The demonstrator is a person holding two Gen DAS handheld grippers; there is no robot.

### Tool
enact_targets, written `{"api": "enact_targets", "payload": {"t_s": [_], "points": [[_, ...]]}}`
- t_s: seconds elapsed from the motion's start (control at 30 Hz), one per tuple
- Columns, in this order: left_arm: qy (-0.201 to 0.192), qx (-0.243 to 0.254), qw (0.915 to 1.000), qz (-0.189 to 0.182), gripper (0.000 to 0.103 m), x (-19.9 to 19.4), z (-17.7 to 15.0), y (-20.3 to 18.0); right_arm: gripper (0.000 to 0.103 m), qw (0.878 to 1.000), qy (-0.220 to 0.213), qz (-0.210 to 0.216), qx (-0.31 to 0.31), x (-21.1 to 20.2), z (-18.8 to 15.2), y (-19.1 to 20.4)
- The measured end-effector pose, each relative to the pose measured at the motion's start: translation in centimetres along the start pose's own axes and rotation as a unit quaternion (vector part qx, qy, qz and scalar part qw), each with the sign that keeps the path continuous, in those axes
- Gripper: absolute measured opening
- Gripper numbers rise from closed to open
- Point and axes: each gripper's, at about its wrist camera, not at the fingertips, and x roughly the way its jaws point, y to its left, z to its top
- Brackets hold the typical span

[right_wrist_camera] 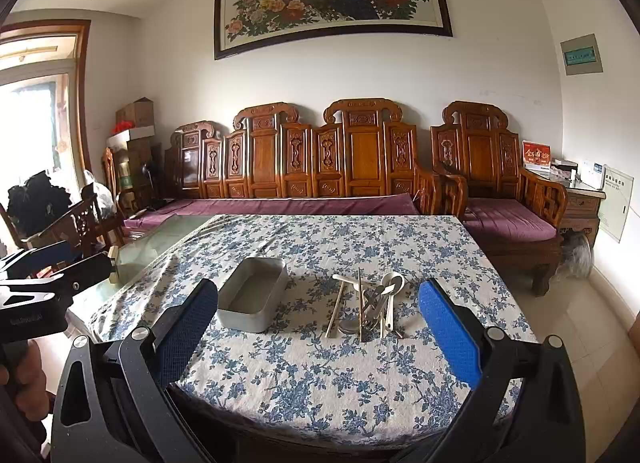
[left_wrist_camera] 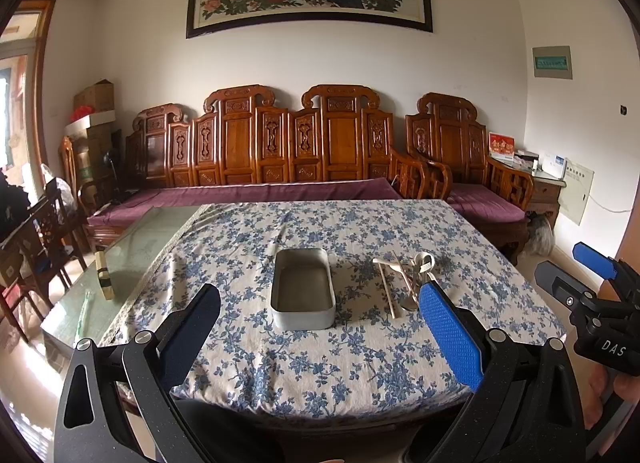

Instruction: Organize utensils

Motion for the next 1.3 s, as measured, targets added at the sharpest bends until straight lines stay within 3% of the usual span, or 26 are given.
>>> {"api": "enact_targets", "payload": {"t_s": [1.3], "points": [[0.008,0.004,1.0000,-0.001,0.097,0.4,-2.0,-1.4,0.100,1.000,0.002,0.001,-0.001,0.0,0.0,0.6]]}}
